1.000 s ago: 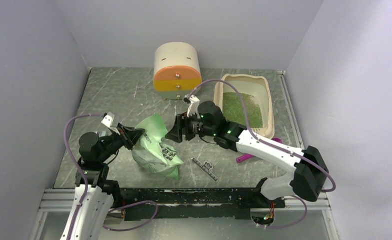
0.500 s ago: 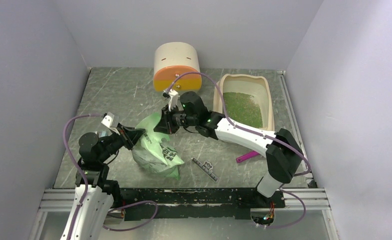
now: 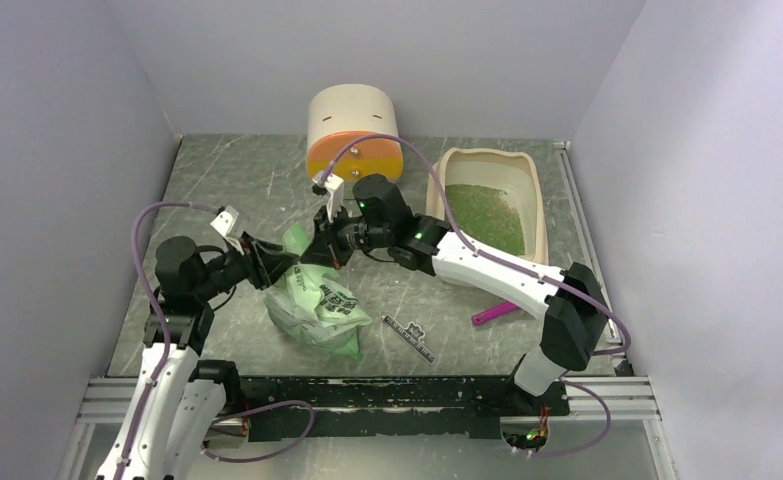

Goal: Fill the litter box with clean litter
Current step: Open the cat litter bag at the center of the board.

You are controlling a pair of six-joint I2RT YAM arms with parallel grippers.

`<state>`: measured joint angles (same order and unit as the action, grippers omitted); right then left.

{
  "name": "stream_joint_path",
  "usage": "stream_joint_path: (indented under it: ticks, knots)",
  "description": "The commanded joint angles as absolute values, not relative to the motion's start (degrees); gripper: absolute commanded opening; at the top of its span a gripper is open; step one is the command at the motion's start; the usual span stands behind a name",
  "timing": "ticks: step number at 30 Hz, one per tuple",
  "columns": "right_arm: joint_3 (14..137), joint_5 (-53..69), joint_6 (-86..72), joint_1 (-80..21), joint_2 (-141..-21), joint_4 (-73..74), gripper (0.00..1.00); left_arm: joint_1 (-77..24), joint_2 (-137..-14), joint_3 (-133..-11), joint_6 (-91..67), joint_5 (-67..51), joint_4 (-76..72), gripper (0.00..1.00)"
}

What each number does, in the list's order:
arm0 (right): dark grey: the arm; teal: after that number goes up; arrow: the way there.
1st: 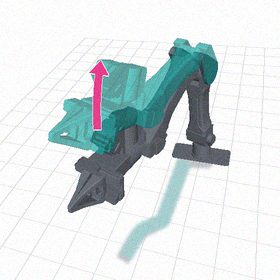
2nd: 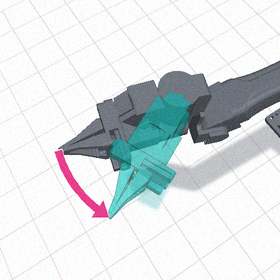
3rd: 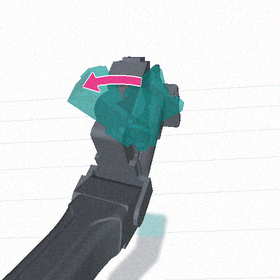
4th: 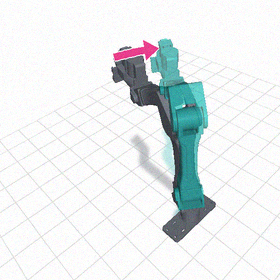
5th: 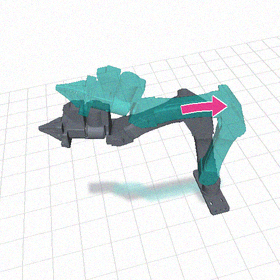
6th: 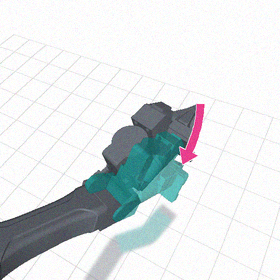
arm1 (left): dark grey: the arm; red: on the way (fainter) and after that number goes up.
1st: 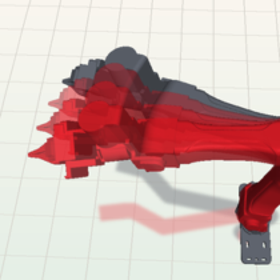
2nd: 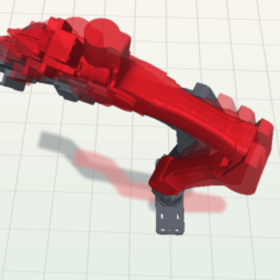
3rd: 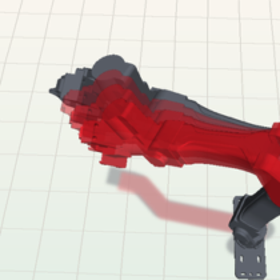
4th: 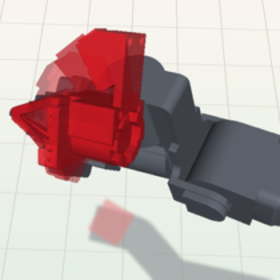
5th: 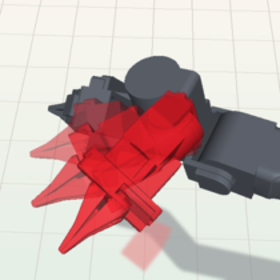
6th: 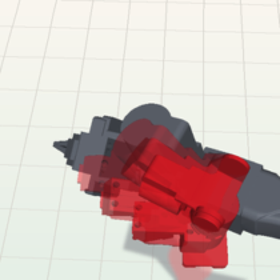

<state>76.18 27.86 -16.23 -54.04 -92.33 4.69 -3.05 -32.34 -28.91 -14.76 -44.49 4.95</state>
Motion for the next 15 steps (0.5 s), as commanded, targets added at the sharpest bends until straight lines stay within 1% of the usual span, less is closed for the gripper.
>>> stream_joint_path:
  ticks: [1, 5, 9, 10, 12, 15]
  knots:
    - [81.47, 28.43, -13.79, -56.05, -89.66, 5.34, 0.0, -3.69, -34.55, -31.94, -10.85, -54.29, 6.72, 0.39]
    - [84.0, 27.22, -13.13, -56.9, -90.03, 7.23, 0.0, -3.69, -36.17, -31.81, -11.27, -56.73, 5.45, 0.43]
    - [85.92, 24.93, -12.84, -56.95, -89.63, 7.86, 0.0, -3.69, -36.13, -31.64, -11.6, -57.55, 4.95, 0.44]
    - [86.26, 24.61, -12.77, -56.94, -89.57, 7.96, 0.0, -3.69, -35.79, -31.6, -11.54, -57.63, 4.79, 0.41]
    - [87.41, 24.39, -12.49, -56.95, -89.7, 8.42, 0.0, -3.69, -35.46, -31.39, -11.66, -58.95, 3.95, 0.33]
    - [88.47, 24.71, -12.37, -57.16, -90.16, 8.65, 0.0, -3.69, -35.4, -31.18, -11.88, -60.95, 2.61, 0.09]
